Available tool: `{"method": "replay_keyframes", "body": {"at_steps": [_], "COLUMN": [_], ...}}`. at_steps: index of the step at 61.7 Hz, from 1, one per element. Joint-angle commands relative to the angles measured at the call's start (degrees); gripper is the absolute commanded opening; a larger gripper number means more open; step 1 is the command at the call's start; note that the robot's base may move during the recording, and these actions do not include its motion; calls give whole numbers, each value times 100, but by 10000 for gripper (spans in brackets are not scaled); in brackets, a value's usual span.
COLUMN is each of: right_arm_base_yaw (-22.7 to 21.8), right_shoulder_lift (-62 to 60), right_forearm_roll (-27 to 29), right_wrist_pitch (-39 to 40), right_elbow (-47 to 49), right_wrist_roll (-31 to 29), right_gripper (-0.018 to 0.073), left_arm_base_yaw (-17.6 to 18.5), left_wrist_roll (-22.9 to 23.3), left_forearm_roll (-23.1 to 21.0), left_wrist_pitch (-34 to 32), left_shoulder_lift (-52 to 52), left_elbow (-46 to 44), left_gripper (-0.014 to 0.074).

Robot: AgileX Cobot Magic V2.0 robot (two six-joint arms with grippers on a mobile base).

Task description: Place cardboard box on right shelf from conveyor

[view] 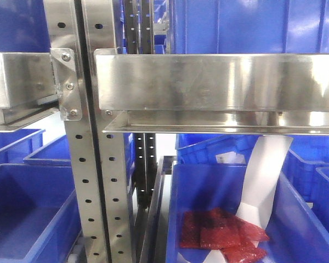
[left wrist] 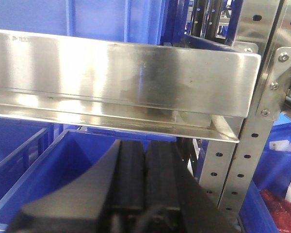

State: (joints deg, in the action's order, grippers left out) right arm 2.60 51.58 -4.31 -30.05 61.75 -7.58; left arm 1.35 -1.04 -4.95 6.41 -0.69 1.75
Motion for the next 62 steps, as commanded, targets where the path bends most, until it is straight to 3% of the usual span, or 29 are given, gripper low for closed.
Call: {"method": "replay_keyframes", "body": {"at_steps": [1,8,17,39,50,62], "right_arm_base_yaw": [51,350,646,763,763,765], "right_shoulder_lift": [284,617,948,1499,1682,1920], "right_forearm_roll": [-884,-1859,-3228,-5259,-5904,-5972], "right_wrist_pitch": [942,1294,1769,2127,2403,2864], "right_elbow": [306,306,181,-605,-897,-912], "right_wrist_roll": [-54,-79,-576,-849,-849,-849], "right_gripper": [29,29,29,29,29,29], "left_arm_base_yaw": [-16,-16,-16,-16,-16,-16], "left_wrist_roll": [16,16,16,16,16,16], "left_forearm_roll": [-26,-26,-26,-26,-26,-26], "left_wrist_pitch": [-468,-468,-468,-468,-468,-468], "left_shoulder_lift": [-40,-40,-40,-40,-40,-40], "left_elbow": [-16,-16,-16,-16,-16,-16], "left_gripper": [-119,-119,-119,-119,-119,-119]}}
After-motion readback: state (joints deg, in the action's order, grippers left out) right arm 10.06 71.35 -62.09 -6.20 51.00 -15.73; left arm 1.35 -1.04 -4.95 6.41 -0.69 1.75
